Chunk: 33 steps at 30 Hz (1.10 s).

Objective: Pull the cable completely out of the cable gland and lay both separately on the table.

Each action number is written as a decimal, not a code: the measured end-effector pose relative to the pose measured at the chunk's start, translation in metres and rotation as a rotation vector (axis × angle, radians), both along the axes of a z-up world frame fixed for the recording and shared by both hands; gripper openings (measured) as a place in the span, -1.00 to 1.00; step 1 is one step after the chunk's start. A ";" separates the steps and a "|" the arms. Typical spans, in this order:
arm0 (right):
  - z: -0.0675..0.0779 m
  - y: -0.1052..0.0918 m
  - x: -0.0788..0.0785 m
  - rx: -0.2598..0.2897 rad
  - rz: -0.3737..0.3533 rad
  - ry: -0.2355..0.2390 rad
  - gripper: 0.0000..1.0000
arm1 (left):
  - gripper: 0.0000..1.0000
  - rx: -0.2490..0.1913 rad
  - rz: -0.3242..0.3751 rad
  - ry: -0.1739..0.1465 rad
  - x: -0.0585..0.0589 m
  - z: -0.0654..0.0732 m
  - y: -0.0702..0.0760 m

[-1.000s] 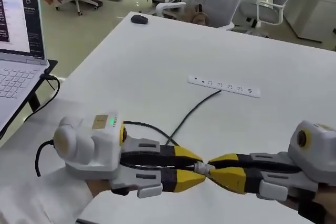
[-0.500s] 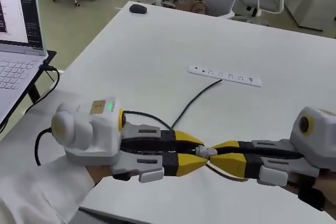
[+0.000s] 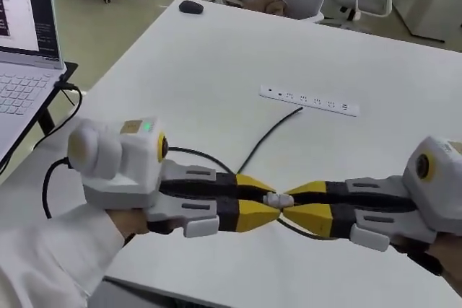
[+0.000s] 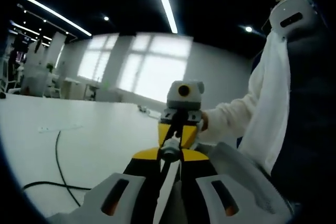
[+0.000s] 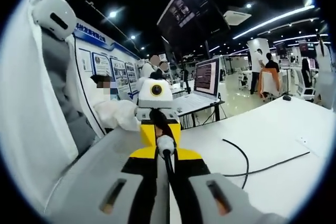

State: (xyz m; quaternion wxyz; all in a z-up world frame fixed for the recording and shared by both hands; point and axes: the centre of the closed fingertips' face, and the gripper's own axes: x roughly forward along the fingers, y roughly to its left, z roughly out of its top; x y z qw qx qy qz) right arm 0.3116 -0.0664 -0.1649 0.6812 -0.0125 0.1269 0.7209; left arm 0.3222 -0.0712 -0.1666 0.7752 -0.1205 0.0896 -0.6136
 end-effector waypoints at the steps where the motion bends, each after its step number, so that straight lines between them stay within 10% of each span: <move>1: 0.000 0.000 0.000 -0.002 0.002 -0.006 -0.84 | -0.73 0.005 -0.007 0.003 -0.001 -0.001 0.000; 3: 0.005 0.003 0.004 0.023 0.012 -0.070 -0.84 | -0.73 -0.030 -0.030 0.077 -0.002 0.002 0.001; 10: 0.011 0.003 0.007 0.032 0.007 -0.120 -0.84 | -0.73 0.018 -0.083 0.129 0.003 0.009 0.004; 13: 0.010 0.001 0.008 0.026 0.006 -0.222 -0.83 | -0.73 0.036 -0.115 0.166 0.005 0.008 0.003; 16: 0.005 -0.002 0.006 -0.003 0.022 -0.335 -0.83 | -0.72 0.039 -0.146 0.279 0.004 0.003 0.000; 23: 0.010 -0.006 0.006 0.037 -0.029 -0.263 -0.79 | -0.71 0.019 -0.132 0.210 0.006 0.009 -0.003; 25: 0.013 -0.006 0.007 0.057 -0.047 -0.217 -0.77 | -0.70 0.004 -0.118 0.128 0.007 0.016 -0.003; 28: 0.017 -0.010 0.012 0.127 -0.080 0.097 -0.66 | -0.70 0.026 -0.088 0.036 0.008 0.020 -0.002; 33: 0.017 -0.014 0.015 0.175 -0.098 0.280 -0.58 | -0.69 0.032 -0.075 -0.127 0.005 0.030 0.001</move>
